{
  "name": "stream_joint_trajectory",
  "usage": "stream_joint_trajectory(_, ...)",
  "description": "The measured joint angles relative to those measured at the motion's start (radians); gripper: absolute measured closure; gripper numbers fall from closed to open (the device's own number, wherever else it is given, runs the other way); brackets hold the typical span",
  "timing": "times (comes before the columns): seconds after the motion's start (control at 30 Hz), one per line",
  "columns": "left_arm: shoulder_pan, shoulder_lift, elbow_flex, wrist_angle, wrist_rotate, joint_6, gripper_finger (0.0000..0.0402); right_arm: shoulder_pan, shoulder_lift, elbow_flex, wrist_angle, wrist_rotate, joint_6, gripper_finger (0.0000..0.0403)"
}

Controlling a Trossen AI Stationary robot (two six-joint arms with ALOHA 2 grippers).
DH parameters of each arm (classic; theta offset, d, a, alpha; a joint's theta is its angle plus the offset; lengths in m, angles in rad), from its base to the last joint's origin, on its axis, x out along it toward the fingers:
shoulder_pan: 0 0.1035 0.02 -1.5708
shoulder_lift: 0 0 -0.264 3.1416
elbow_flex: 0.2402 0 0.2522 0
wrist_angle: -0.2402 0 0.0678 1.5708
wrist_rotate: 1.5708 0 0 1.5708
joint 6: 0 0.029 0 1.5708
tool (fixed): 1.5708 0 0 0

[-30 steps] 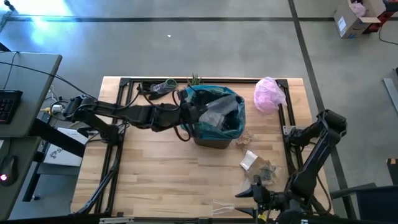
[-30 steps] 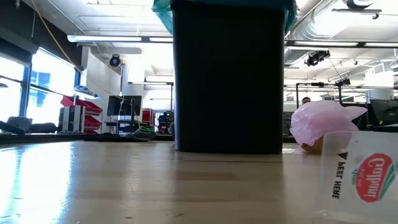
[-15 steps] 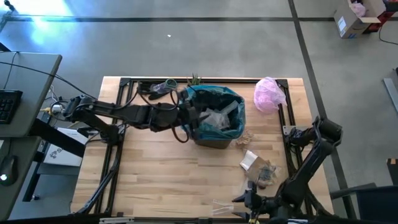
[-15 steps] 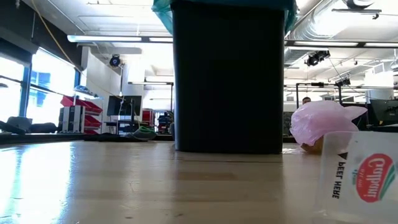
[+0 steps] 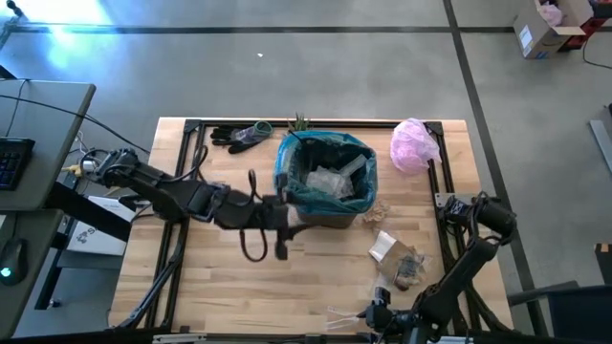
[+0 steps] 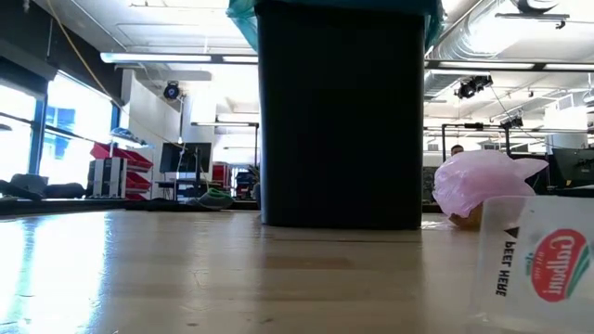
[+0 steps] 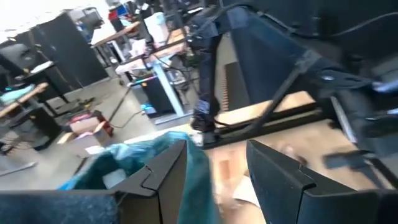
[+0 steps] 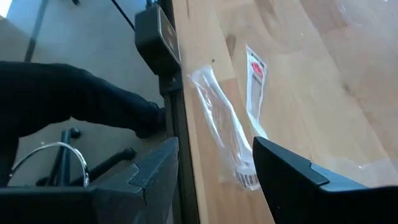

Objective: Place trash/remove bag and relplace
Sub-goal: Put the transparent plastic into the trash bin

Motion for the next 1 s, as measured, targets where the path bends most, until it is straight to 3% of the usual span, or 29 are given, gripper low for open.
stream_joint_trajectory(0.5,-0.167,0.012,0.000,-0.060,-0.055,-0.056,0.0249,-0.066,0.075,0.000,-0.019,-0.077,0.015,0.0218)
stream_joint_trajectory(0.63,-0.193,0.012,0.000,-0.108,-0.087,-0.084,0.0249,-0.077,0.075,0.000,-0.023,-0.105,-0.004,0.0263)
stream_joint_trajectory(0.83,-0.217,0.012,0.000,-0.158,-0.097,-0.125,0.0249,-0.086,0.075,0.000,-0.022,-0.163,-0.027,0.0382)
stream_joint_trajectory(1.0,-0.229,0.012,0.000,-0.196,-0.096,-0.162,0.0249,-0.087,0.075,0.000,-0.020,-0.144,-0.019,0.0399)
